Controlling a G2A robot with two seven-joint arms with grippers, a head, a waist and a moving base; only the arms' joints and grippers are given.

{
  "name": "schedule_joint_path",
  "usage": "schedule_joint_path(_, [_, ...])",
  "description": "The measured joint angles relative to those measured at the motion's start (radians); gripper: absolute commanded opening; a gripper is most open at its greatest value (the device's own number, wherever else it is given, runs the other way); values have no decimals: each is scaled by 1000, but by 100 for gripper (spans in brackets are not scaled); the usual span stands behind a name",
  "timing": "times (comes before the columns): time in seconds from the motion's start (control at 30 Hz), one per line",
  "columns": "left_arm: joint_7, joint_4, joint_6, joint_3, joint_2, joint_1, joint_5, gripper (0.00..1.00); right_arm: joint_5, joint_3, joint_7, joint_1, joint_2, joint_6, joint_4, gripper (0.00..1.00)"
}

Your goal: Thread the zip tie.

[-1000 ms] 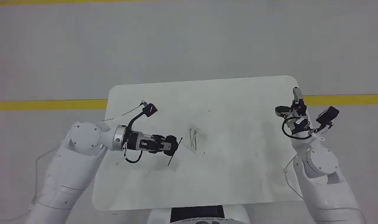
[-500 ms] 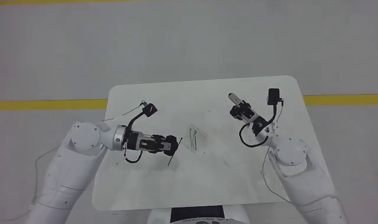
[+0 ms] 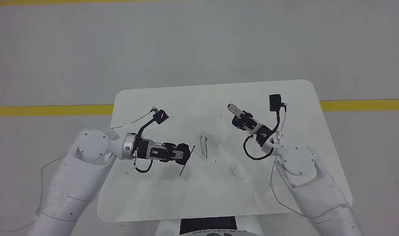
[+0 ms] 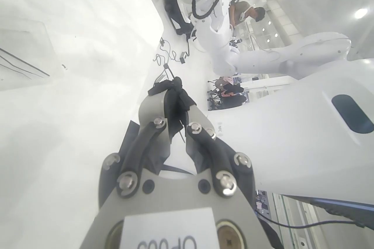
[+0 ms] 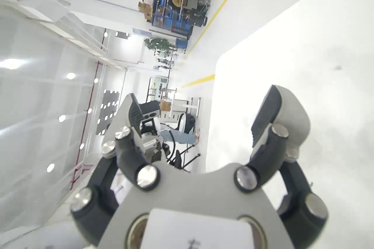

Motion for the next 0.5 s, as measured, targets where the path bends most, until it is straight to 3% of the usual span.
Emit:
schedule_joint_path(0.13, [-24,35,-1,26,-5,-31,-62,0,68,-11,155,34,3,-49,20,100])
schedule_joint_path(0.27, [-28,74,0,43,-8,-55,-86,0,130,-39,278,80,3,-58,57,100])
schedule_joint_path(0.5, [-27,75,0,53,-7,-65,-67,0,144,-43,292,89,2,-61,64,100])
